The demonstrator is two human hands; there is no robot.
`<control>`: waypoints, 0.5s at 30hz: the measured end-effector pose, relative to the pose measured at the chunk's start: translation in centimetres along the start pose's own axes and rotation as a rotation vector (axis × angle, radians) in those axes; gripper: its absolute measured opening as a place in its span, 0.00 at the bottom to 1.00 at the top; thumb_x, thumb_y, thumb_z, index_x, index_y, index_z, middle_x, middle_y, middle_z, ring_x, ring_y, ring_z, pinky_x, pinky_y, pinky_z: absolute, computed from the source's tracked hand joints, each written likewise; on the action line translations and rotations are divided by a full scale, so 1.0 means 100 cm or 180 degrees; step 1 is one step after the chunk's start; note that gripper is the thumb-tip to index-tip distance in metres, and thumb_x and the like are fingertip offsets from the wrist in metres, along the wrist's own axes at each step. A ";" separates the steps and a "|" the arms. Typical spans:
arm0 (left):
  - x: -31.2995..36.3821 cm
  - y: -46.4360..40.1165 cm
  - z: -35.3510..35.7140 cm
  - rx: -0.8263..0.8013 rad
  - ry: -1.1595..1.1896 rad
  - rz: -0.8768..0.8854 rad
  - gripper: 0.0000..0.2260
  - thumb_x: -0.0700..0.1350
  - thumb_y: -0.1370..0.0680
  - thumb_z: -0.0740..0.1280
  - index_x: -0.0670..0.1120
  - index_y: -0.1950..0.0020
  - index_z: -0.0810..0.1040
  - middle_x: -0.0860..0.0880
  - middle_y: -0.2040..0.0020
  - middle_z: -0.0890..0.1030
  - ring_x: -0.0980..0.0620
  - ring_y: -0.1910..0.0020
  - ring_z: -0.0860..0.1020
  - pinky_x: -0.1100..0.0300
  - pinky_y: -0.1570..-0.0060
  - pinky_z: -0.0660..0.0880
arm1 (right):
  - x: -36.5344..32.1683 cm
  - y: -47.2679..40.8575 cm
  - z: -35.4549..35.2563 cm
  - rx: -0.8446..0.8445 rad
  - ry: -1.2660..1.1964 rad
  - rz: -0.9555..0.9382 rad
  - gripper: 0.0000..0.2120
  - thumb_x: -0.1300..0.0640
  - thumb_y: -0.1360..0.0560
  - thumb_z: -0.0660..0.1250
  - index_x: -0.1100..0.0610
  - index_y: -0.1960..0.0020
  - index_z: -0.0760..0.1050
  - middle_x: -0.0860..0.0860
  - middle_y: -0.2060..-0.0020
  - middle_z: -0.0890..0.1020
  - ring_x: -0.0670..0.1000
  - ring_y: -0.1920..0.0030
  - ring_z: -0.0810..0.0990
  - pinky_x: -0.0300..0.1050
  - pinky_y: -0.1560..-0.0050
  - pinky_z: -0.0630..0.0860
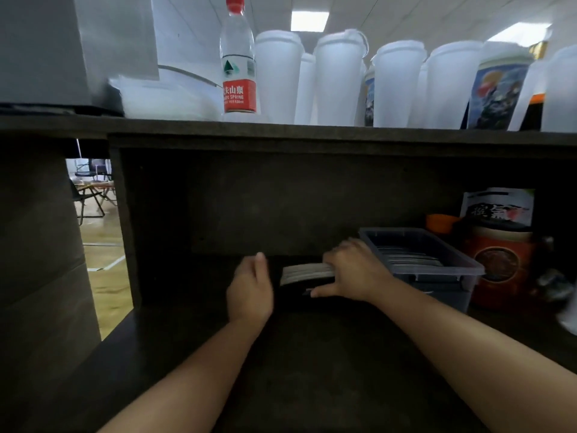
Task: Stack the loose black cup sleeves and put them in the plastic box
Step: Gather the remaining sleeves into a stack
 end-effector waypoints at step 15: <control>-0.027 0.032 -0.110 0.0250 -0.1347 0.1414 0.12 0.49 0.18 0.56 0.49 0.48 0.78 0.55 0.54 0.76 0.56 0.56 0.76 0.56 0.52 0.71 | -0.016 0.001 -0.045 -0.0627 -0.2784 0.2303 0.44 0.33 0.34 0.72 0.59 0.30 0.66 0.58 0.35 0.74 0.59 0.40 0.75 0.49 0.49 0.72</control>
Point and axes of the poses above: each hand's wrist, its own y-axis away from the middle knuckle, its own z-axis out of the palm, x = y × z, the point moved 3 cm from there along -y, towards the middle knuckle
